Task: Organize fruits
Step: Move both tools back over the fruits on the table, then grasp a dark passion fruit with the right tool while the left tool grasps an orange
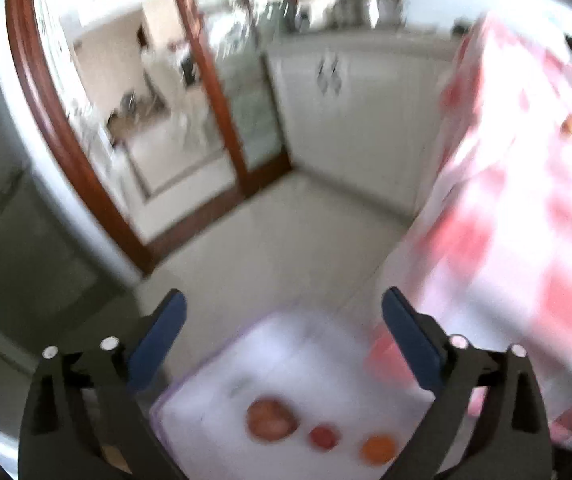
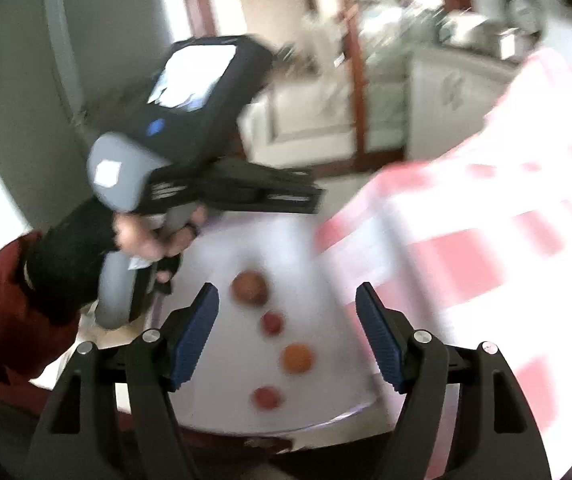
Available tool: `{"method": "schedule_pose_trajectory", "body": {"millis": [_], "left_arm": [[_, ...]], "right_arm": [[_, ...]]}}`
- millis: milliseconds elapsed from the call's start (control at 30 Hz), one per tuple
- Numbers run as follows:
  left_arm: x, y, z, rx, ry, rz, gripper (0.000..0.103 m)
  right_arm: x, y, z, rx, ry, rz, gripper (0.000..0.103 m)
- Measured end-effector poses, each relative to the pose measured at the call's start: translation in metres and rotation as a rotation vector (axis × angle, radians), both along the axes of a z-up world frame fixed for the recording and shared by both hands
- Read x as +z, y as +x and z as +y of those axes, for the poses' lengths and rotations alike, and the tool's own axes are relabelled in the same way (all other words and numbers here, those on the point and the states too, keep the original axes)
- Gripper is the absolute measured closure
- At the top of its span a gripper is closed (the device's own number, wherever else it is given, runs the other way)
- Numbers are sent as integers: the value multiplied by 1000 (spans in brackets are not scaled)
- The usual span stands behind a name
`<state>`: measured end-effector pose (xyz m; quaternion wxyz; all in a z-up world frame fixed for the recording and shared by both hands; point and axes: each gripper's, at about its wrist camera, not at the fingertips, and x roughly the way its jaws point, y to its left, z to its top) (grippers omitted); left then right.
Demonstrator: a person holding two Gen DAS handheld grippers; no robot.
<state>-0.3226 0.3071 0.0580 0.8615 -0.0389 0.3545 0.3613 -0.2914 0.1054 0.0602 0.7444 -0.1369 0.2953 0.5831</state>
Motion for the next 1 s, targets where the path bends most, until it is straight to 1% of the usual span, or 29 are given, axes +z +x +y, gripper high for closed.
{"method": "schedule_pose_trajectory", "body": {"millis": [67,100,200,267,300,333,367,400,433,467,500,567,633,667,733,767,800,833,867,933,1000], "left_arm": [[22,17,-17,-60,2,-57,2],[33,33,-30,-110,-13,-84,2],[44,77,-63,-220,-73,-120,2],[43,116,-90,-297,-121,-136,2],[38,140,-107,-344,-148,-139,2],[34,156,-120,-373,-165,-136,2],[26,177,-136,-406,-187,-132,2],[20,202,-152,-449,-224,-129,2],[12,221,-155,-473,-252,-132,2],[7,240,-165,-496,-282,-137,2],[0,252,-171,-508,-302,-140,2],[-13,289,-190,-541,-354,-141,2],[-25,320,-203,-544,-382,-139,2],[-28,331,-208,-549,-398,-142,2],[-36,348,-210,-551,-425,-134,2],[-40,355,-209,-549,-458,-126,2],[-40,357,-206,-550,-496,-145,2],[-39,355,-202,-551,-520,-172,2],[-38,352,-199,-551,-538,-196,2],[-40,349,-193,-565,-588,-218,2],[-42,350,-186,-546,-623,-230,2]], "right_arm": [[12,18,-25,-102,39,-16,30],[14,27,-37,-144,52,-20,26],[19,67,-83,-328,71,-26,25],[13,90,-109,-436,64,-23,25],[10,102,-121,-487,58,-16,25],[8,120,-138,-558,51,0,25],[2,136,-148,-605,47,16,25],[-1,151,-162,-651,45,33,25],[-2,166,-182,-710,46,53,25],[-5,177,-190,-764,38,62,25],[-6,195,-205,-824,22,68,25],[-12,218,-225,-880,10,83,25],[-16,252,-246,-944,4,110,25],[-19,265,-250,-957,4,121,25],[-30,304,-259,-1000,-13,149,25],[-35,318,-261,-1007,-21,156,25],[-38,333,-263,-1013,-30,165,25],[-44,353,-264,-1024,-50,173,25],[-47,365,-266,-1029,-66,179,25],[-54,399,-269,-1023,-86,223,25],[-57,431,-264,-1014,-121,216,27]]}}
